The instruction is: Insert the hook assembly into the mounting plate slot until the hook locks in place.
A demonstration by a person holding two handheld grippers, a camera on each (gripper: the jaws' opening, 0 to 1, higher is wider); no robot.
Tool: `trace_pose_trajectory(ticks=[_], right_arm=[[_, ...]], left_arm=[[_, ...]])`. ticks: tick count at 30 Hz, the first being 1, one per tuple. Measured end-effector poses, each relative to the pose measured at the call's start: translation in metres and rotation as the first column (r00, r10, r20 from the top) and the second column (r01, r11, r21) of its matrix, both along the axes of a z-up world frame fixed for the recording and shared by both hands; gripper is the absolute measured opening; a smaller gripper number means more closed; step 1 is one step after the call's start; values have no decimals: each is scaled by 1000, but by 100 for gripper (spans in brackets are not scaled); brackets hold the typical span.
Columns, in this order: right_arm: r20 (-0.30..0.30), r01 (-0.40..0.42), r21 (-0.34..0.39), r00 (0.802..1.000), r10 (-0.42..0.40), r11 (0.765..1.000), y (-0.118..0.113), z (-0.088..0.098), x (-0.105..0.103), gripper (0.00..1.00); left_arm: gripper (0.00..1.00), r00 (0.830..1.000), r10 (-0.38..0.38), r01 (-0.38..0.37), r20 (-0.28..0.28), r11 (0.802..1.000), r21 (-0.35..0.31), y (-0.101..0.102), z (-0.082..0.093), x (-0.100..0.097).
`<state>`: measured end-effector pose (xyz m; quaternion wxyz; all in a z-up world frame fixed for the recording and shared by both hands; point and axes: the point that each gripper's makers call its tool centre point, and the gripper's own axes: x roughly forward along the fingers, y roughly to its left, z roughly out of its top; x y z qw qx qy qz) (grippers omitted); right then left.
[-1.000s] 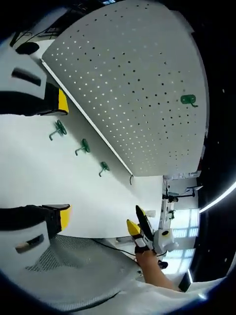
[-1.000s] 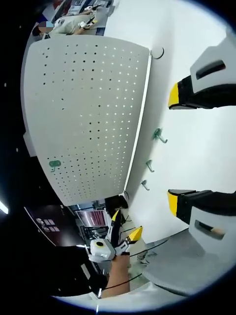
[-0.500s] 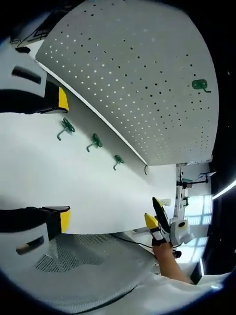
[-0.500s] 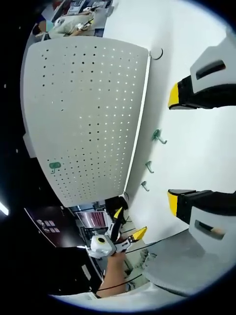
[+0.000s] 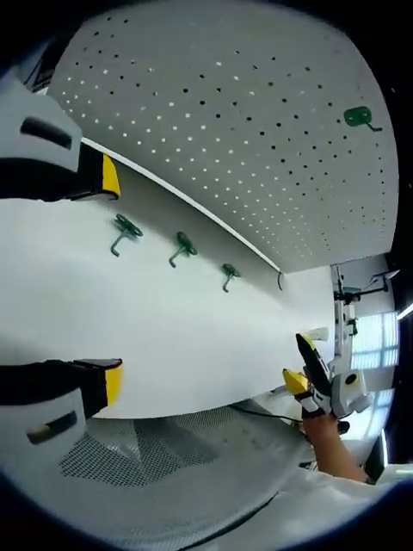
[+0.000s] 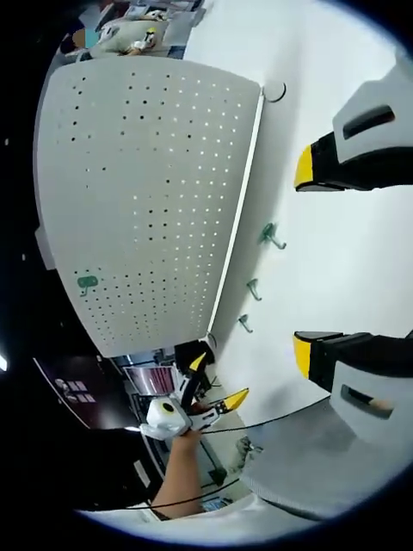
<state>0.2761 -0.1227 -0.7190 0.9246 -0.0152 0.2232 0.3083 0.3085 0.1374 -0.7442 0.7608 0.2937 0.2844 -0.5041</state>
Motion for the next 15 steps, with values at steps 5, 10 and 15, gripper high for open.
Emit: trace_pose_trajectory(ticks=[5, 10, 15], right_arm=[[-2, -7, -8, 1000, 7, 1000, 1, -2, -1, 64], [-5, -14, -21, 1000, 14, 1000, 1, -3, -1, 64], [-4, -19, -27, 1000, 19, 999, 2, -4, -1, 65]], left_arm=[[77, 999, -33, 33, 4, 999, 30, 1, -3, 7], [74, 996, -82, 81, 20, 994, 74, 1, -6, 15], [74, 989, -147, 145, 2, 980, 135, 2, -15, 17]])
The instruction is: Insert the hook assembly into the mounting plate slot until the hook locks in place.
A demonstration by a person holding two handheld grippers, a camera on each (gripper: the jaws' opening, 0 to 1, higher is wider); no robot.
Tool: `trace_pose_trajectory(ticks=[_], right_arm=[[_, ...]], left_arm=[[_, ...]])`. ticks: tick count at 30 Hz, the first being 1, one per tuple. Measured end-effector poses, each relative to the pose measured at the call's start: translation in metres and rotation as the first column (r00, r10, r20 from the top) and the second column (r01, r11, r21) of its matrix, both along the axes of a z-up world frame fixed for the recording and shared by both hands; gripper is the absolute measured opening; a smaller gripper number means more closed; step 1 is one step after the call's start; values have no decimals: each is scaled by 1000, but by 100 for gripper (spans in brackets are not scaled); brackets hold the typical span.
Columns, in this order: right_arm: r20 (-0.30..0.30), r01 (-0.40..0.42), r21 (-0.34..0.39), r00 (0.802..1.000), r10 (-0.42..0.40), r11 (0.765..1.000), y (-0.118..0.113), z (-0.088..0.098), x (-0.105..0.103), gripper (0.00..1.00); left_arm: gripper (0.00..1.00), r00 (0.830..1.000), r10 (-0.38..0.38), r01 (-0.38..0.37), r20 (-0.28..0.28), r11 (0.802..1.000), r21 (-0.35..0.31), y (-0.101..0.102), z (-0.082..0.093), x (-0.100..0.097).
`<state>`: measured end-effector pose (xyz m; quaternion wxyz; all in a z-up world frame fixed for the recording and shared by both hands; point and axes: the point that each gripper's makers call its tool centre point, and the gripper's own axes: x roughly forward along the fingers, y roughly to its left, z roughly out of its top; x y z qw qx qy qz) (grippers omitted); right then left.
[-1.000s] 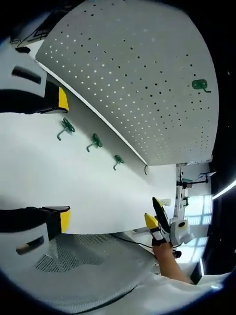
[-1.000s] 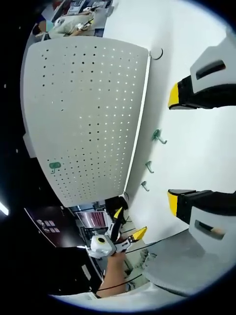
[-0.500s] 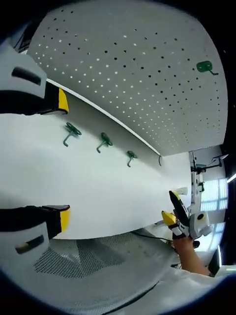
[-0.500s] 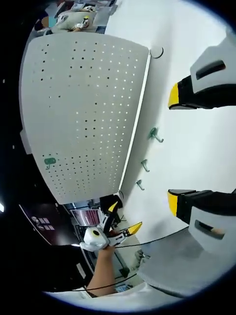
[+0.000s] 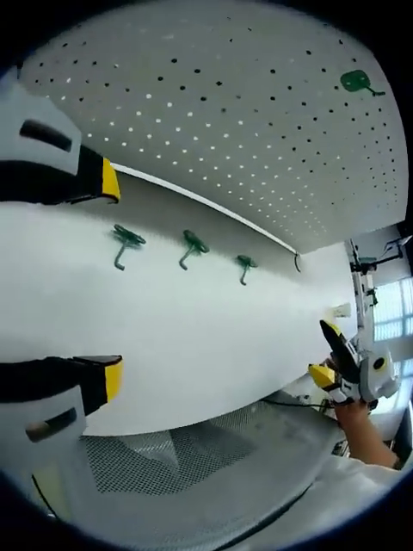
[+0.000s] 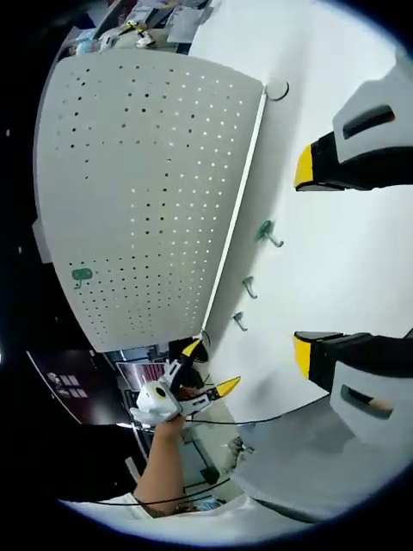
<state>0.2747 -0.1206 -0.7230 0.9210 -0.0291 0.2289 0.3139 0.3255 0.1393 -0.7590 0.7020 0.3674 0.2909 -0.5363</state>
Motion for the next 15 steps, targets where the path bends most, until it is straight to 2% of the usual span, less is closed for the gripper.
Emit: trace_pose_trajectory(ticks=[11, 15], right_arm=[[-7, -1, -7, 1000, 1, 1000, 0, -2, -1, 65], [-9, 0, -8, 1000, 0, 1000, 0, -2, -1, 65]], left_arm=[[74, 996, -93, 94, -17, 992, 89, 2, -13, 6], [74, 993, -116, 118, -26, 988, 103, 2, -16, 9]])
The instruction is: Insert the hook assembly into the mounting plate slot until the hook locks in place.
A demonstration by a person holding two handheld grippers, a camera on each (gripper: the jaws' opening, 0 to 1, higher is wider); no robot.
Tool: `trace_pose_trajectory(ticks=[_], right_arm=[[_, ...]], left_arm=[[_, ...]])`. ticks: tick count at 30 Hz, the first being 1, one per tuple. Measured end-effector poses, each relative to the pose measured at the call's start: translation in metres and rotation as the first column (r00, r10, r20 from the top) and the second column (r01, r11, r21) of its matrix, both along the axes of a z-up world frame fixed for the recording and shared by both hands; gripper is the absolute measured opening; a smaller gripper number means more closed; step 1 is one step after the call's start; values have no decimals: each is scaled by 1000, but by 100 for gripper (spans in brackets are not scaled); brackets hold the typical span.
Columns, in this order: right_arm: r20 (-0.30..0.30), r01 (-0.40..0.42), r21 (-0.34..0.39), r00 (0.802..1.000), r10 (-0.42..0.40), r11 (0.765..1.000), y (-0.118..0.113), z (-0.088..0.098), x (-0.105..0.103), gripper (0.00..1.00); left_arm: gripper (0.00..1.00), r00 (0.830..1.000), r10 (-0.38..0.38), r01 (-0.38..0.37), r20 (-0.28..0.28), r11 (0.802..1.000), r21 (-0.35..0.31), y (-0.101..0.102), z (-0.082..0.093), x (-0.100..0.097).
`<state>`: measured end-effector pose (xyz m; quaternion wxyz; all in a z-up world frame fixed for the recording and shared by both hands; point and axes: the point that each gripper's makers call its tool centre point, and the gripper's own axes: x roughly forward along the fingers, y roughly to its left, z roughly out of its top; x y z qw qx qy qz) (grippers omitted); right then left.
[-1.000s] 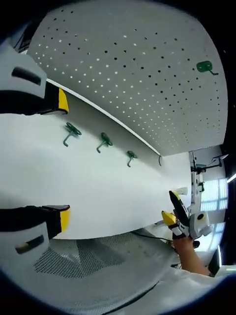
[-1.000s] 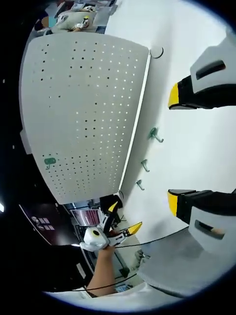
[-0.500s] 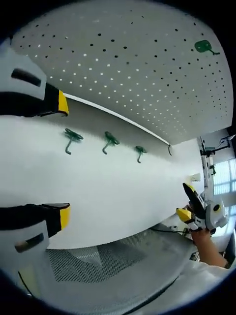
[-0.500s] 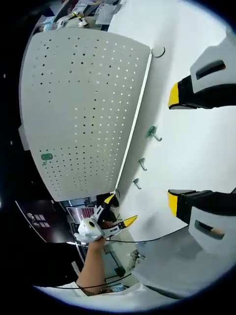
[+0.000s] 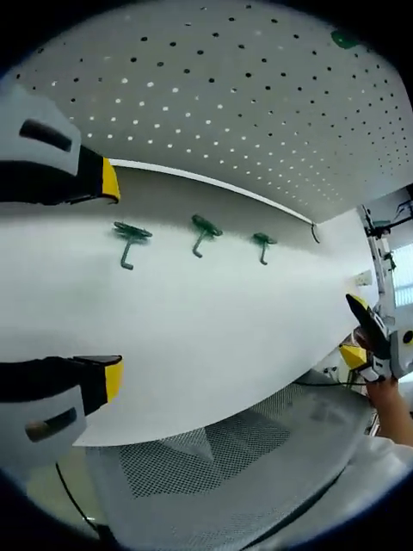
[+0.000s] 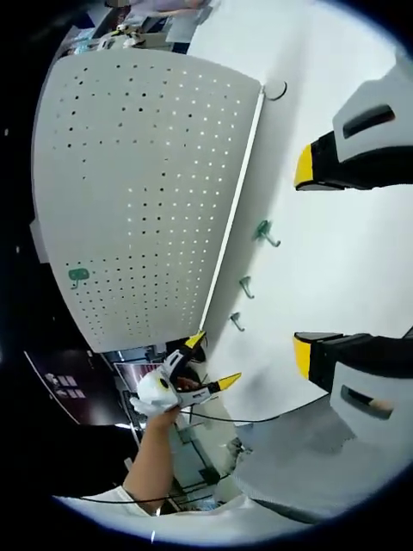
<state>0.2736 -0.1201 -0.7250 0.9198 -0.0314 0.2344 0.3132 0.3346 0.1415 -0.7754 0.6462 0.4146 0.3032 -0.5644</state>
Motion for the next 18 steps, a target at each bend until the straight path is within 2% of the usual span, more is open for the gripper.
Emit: trace_pose_trajectory(ticks=[4, 9, 18], right_arm=[[-5, -1, 1, 1000, 1, 1000, 0, -1, 0, 65], [-5, -5, 1, 1000, 5, 1000, 1, -2, 0, 66], [-8, -4, 6, 1000, 4, 1000, 2, -1, -1, 66]], left_arm=[[72, 999, -39, 40, -19, 999, 37, 4, -8, 0], [71, 999, -38, 39, -32, 998, 42, 4, -11, 5], [71, 996, -82, 86, -46, 993, 79, 3, -23, 6]])
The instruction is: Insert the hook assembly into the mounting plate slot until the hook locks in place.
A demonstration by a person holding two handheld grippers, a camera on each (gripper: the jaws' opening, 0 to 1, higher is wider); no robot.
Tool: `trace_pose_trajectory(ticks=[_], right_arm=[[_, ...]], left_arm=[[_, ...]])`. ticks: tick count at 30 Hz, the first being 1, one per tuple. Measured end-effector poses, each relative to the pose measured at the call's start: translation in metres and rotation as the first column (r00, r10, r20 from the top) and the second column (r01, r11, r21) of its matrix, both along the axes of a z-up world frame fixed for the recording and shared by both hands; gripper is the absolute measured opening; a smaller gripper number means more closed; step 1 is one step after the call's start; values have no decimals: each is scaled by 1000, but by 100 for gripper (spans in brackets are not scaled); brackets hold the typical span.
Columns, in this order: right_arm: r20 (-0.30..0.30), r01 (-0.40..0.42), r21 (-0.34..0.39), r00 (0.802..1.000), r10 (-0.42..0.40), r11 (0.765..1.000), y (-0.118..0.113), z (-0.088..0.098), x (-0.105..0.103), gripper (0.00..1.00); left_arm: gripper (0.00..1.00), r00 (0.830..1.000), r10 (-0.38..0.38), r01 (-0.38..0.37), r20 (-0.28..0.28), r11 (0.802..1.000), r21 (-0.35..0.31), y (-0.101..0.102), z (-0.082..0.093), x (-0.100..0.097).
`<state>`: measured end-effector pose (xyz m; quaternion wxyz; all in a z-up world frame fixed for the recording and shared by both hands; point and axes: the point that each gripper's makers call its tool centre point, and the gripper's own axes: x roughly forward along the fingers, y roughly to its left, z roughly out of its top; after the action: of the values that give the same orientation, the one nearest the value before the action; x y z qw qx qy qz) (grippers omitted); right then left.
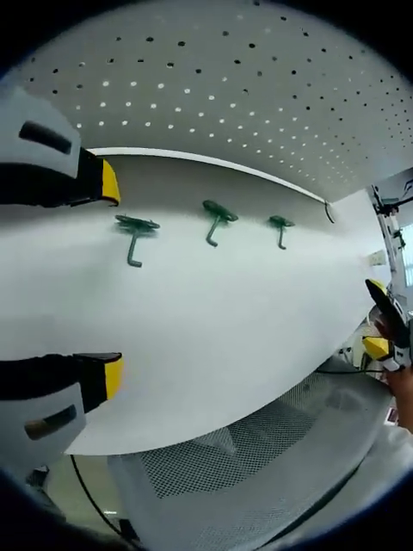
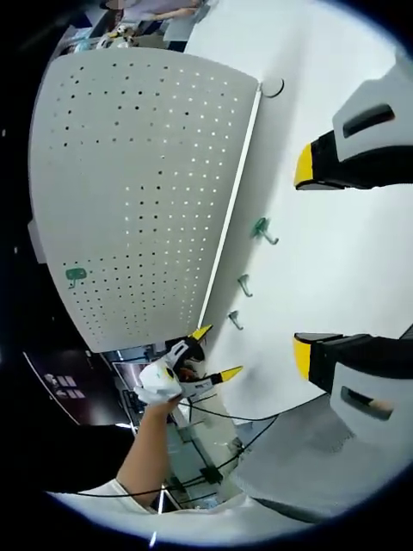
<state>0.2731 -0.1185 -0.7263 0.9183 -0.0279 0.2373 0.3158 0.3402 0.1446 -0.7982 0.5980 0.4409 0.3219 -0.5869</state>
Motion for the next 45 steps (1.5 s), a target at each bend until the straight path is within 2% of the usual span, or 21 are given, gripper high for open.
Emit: trace_pose_trajectory(ticks=[14, 31, 39, 45], right_arm=[[-6, 7, 6, 1000, -7, 1000, -1, -1, 0, 66], [-12, 13, 8, 1000, -13, 1000, -2, -2, 0, 65], [-14, 14, 7, 1000, -14, 1000, -2, -3, 0, 65], [-12, 24, 13, 1000, -24, 1000, -5, -3, 2, 64]], left_arm=[[70, 999, -31, 31, -9, 999, 37, -2, -10, 9], [69, 998, -48, 49, -28, 997, 51, -1, -19, 21], [67, 997, -63, 65, -51, 996, 52, -4, -24, 21], [65, 995, -79, 85, -68, 993, 85, 1, -32, 20]])
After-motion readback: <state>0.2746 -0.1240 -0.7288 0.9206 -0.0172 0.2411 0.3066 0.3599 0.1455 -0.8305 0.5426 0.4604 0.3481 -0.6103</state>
